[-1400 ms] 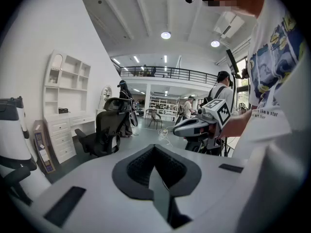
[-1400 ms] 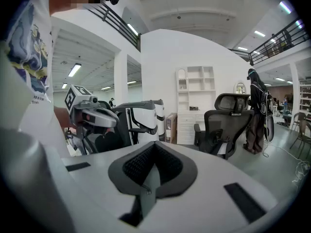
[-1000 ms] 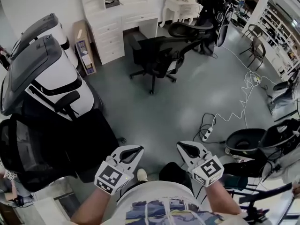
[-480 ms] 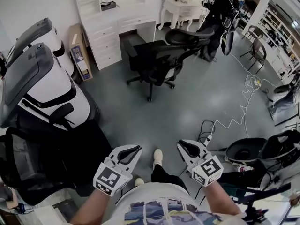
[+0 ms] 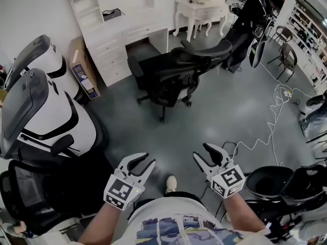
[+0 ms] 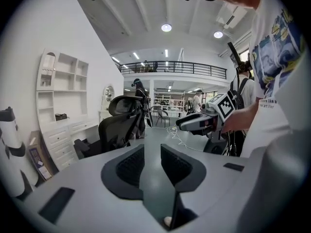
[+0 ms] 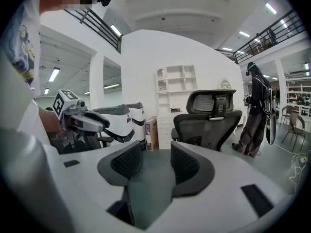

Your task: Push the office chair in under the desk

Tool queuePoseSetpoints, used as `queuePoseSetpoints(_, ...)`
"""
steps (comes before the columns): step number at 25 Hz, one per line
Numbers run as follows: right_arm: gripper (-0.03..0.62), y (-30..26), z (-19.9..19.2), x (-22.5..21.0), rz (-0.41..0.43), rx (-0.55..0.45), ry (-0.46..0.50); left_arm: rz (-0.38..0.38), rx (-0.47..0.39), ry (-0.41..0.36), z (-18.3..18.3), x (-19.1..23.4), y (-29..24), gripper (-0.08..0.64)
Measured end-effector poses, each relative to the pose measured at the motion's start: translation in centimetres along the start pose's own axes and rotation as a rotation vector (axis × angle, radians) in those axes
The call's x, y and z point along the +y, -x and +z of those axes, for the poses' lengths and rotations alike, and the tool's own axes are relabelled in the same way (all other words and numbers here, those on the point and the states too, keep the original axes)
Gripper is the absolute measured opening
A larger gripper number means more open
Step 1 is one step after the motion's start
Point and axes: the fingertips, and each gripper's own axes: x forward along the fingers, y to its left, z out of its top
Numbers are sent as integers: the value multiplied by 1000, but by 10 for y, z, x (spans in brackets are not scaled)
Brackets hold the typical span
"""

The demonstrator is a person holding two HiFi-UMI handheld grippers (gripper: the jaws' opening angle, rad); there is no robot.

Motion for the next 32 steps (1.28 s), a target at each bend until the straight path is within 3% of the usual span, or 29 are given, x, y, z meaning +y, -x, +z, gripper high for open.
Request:
queuePoseSetpoints(11, 255, -42, 1, -96, -62, 1, -75, 32, 30, 14, 18, 50, -65, 127)
queuePoseSetpoints(15, 267, -59, 10, -130, -121, -5, -111, 29, 22, 17, 25, 81, -88, 137)
queuePoseSetpoints(24, 304, -113, 46, -216, -244, -19, -168, -44, 14, -17, 49, 156, -157, 177)
queuePoseSetpoints(32, 330, -152, 67, -277, -356, -39, -203, -104, 47, -96, 56, 214, -214, 220)
